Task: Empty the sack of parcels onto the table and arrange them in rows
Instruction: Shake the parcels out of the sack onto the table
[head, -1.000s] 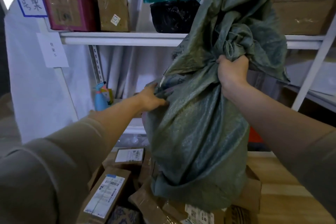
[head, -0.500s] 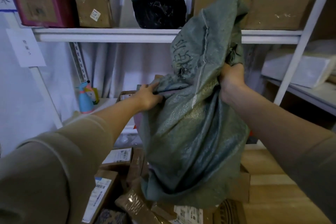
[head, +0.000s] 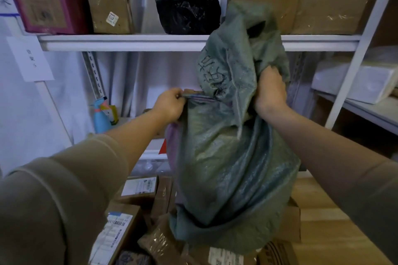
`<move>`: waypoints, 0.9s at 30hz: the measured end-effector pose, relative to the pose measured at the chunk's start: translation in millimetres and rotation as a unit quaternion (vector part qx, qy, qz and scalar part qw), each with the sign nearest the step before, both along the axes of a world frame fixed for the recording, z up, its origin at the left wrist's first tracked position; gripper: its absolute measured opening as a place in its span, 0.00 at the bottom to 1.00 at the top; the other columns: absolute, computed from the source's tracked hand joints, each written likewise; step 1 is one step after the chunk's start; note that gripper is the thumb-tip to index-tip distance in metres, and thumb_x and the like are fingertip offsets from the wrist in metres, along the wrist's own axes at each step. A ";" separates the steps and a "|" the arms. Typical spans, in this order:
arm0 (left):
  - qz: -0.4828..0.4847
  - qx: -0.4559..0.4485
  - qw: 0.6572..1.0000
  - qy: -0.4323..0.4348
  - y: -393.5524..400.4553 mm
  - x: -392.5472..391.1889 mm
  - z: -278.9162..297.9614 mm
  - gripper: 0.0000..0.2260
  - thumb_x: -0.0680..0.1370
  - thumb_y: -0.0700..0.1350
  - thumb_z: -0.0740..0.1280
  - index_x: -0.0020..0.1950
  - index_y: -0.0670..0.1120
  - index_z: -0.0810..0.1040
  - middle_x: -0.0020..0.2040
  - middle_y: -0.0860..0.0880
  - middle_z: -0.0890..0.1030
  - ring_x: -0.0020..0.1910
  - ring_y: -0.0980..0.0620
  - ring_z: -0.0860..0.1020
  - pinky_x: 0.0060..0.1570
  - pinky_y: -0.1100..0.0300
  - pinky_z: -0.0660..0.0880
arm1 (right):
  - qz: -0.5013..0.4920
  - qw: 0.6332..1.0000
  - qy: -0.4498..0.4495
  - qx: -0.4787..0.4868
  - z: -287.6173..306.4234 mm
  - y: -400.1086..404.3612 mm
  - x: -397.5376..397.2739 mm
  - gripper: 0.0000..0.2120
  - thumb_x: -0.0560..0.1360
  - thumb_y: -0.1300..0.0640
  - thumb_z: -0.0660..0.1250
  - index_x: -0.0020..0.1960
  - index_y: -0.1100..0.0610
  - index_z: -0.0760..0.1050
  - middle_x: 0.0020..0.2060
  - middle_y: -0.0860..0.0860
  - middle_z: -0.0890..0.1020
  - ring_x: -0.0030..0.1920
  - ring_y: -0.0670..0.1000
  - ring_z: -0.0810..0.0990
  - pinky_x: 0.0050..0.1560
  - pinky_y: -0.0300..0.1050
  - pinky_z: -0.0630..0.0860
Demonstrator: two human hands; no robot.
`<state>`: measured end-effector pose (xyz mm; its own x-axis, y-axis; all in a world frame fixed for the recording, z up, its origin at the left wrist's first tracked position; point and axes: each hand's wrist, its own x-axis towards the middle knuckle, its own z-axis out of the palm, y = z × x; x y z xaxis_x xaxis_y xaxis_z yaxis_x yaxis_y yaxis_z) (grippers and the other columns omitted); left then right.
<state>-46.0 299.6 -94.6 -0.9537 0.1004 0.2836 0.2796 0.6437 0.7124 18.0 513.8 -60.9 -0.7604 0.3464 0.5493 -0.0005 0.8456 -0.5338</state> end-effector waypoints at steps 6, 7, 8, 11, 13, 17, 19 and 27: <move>-0.060 0.194 0.979 -0.002 23.7 6.1 29.5 0.11 0.81 0.37 0.62 0.40 0.43 0.78 0.39 0.44 0.81 0.35 0.52 0.78 0.39 0.61 0.81 | 0.088 0.985 -0.140 0.056 -4.1 -3.6 3.0 0.19 0.81 0.51 0.61 0.69 0.59 0.65 0.67 0.60 0.66 0.63 0.66 0.72 0.65 0.60 0.69; -0.060 0.209 0.976 0.000 25.4 4.1 30.4 0.09 0.81 0.37 0.63 0.43 0.41 0.79 0.41 0.42 0.81 0.36 0.50 0.78 0.41 0.58 0.80 | 0.122 0.979 -0.163 0.030 -4.1 -2.2 0.7 0.25 0.79 0.46 0.64 0.71 0.57 0.66 0.70 0.59 0.64 0.67 0.65 0.69 0.70 0.59 0.66; -0.060 0.218 0.974 -0.001 27.1 3.5 31.2 0.08 0.80 0.38 0.64 0.44 0.39 0.80 0.43 0.40 0.82 0.38 0.48 0.78 0.44 0.55 0.80 | 0.154 0.971 -0.185 -0.007 -3.2 -1.4 0.2 0.30 0.75 0.39 0.65 0.72 0.52 0.68 0.73 0.57 0.64 0.71 0.63 0.66 0.73 0.58 0.64; -0.060 0.228 0.972 -0.008 30.8 2.8 30.0 0.09 0.80 0.39 0.65 0.42 0.40 0.80 0.39 0.42 0.81 0.35 0.49 0.77 0.40 0.57 0.80 | 0.242 0.921 -0.264 -0.153 3.7 0.8 5.7 0.36 0.64 0.28 0.70 0.66 0.46 0.75 0.66 0.48 0.78 0.64 0.52 0.77 0.68 0.53 0.72; -0.067 0.232 0.970 -0.015 35.6 6.7 30.3 0.10 0.81 0.39 0.65 0.40 0.41 0.79 0.34 0.45 0.79 0.31 0.52 0.75 0.33 0.63 0.76 | 0.273 0.905 -0.292 -0.146 4.0 0.5 7.2 0.35 0.61 0.28 0.74 0.61 0.46 0.77 0.58 0.43 0.81 0.55 0.45 0.80 0.59 0.43 0.76; -0.077 0.232 0.969 -0.018 43.1 10.0 29.1 0.10 0.79 0.39 0.66 0.37 0.42 0.78 0.36 0.43 0.79 0.35 0.50 0.76 0.37 0.61 0.77 | 0.174 0.954 -0.234 -0.071 -14.8 -10.6 -9.5 0.60 0.41 0.20 0.74 0.67 0.50 0.74 0.62 0.48 0.78 0.61 0.52 0.78 0.63 0.50 0.76; -0.082 0.230 0.969 -0.025 43.5 7.6 25.3 0.08 0.79 0.39 0.67 0.39 0.41 0.79 0.39 0.42 0.80 0.39 0.49 0.77 0.44 0.53 0.80 | 0.147 0.968 -0.190 -0.066 -27.0 -13.1 -18.3 0.59 0.37 0.19 0.72 0.61 0.50 0.77 0.58 0.49 0.80 0.57 0.53 0.80 0.59 0.53 0.79; -0.123 0.194 0.971 -0.064 32.5 8.1 12.4 0.05 0.76 0.37 0.68 0.46 0.36 0.82 0.47 0.38 0.84 0.45 0.46 0.81 0.56 0.44 0.80 | 0.044 0.992 -0.096 -0.064 -45.1 -24.7 -17.2 0.17 0.69 0.48 0.76 0.40 0.57 0.71 0.35 0.51 0.74 0.42 0.57 0.76 0.40 0.47 0.69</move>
